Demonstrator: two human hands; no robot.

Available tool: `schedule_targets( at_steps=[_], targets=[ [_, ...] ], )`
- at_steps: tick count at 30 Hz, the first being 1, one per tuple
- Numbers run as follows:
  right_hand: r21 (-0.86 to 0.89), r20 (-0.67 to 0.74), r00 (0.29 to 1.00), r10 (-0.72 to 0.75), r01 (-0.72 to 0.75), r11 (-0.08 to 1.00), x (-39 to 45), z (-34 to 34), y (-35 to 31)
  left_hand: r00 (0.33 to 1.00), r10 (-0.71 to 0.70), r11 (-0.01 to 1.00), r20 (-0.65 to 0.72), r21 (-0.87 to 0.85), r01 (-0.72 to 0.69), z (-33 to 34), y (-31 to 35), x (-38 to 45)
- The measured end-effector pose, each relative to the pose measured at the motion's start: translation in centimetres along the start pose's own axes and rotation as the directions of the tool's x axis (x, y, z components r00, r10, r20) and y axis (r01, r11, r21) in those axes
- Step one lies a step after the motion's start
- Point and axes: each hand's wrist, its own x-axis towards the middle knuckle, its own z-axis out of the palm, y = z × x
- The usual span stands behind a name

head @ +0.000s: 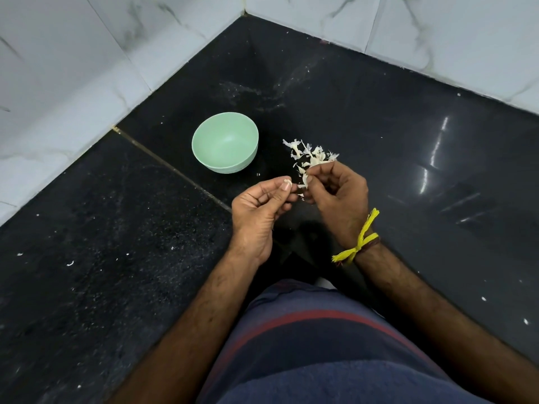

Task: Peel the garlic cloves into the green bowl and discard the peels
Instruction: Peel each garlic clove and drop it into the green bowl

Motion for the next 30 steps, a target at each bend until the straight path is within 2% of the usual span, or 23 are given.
schedule_targets(
  at_steps=[3, 7, 12, 17, 21, 23, 25, 27, 30],
  targets=[
    [-0.091, -0.024, 1.000, 0.007, -0.009, 0.996, 0.5, 0.2, 0.7, 1.000, 0.019, 0.999, 0.001, 0.048, -0.019, -0.2, -0.4, 0.2],
    [-0.180, -0.020, 0.998, -0.052, 0.048, 0.982, 0.7, 0.6, 1.0, 0.998, 0.052, 0.996, -0.027, 0.079, -0.049, -0.4, -0.6, 0.4],
    [-0.254, -0.030, 0.994, -0.101, 0.090, 0.963, 1.2, 1.3, 1.6, 0.972, 0.107, 0.994, -0.210, 0.029, -0.103, -1.4, -1.1, 1.1],
    [-0.397, 0.092, 0.992, -0.087, 0.117, 0.910, 2.4, 4.0, 3.5, 0.936, 0.111, 0.993, -0.333, 0.006, -0.115, -2.3, -1.8, 1.7],
    [-0.559, 0.339, 0.940, 0.037, 0.169, 0.812, 3.3, 5.9, 4.8, 0.927, 0.108, 0.994, -0.360, 0.022, -0.107, -3.0, -2.2, 2.0],
    [-0.598, 0.405, 0.911, 0.077, 0.200, 0.776, 3.6, 6.3, 5.1, 0.924, 0.104, 0.994, -0.368, 0.028, -0.101, -3.4, -2.4, 2.0],
    [-0.589, 0.383, 0.922, 0.054, 0.199, 0.783, 3.7, 6.3, 5.3, 0.924, 0.102, 0.995, -0.367, 0.029, -0.098, -3.7, -2.5, 2.1],
    [-0.544, 0.303, 0.953, 0.002, 0.171, 0.822, 3.8, 6.1, 4.9, 0.925, 0.103, 0.995, -0.365, 0.024, -0.101, -4.1, -2.6, 2.3],
    [-0.347, 0.277, 0.961, 0.010, 0.090, 0.933, 3.8, 5.7, 3.7, 0.929, 0.120, 0.993, -0.349, 0.034, -0.115, -4.3, -2.8, 2.5]
  ],
)
